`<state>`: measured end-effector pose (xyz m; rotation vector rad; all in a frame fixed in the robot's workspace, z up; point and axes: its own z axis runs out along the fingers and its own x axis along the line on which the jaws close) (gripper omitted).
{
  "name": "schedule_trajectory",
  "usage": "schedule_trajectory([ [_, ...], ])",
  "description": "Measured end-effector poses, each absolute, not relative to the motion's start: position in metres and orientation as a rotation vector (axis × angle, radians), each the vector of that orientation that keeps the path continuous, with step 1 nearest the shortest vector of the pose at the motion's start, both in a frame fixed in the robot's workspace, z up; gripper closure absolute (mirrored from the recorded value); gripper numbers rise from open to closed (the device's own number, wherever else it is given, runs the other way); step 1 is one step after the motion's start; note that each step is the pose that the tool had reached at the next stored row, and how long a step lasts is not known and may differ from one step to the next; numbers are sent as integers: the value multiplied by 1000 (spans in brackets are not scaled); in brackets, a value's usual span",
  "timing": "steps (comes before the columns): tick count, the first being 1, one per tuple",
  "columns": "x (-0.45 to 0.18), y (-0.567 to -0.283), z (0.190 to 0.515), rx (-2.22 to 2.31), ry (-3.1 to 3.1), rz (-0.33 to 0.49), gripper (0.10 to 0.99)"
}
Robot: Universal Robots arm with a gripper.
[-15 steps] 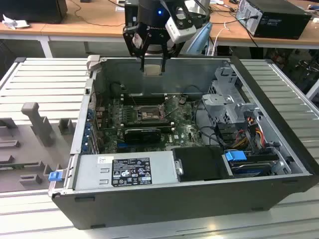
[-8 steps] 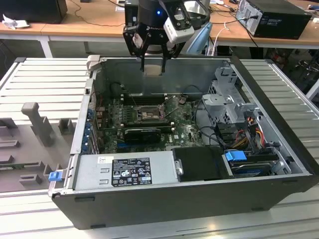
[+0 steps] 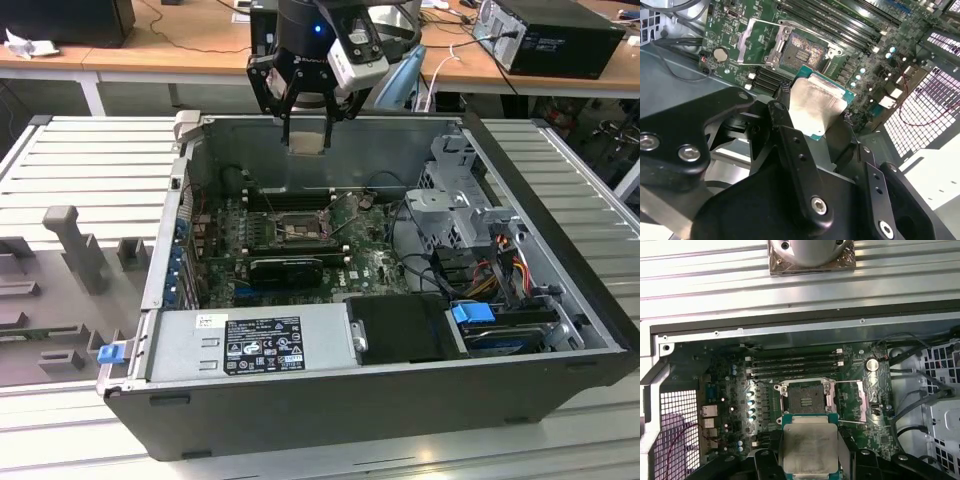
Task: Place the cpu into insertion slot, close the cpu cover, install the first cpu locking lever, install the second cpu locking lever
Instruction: 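Place the cpu into insertion slot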
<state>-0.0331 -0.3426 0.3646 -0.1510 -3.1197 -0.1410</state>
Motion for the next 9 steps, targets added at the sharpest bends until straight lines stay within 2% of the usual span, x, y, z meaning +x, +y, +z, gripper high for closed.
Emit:
schedule_trajectory([
  [9, -33, -343, 364, -223, -3117, -142, 557],
])
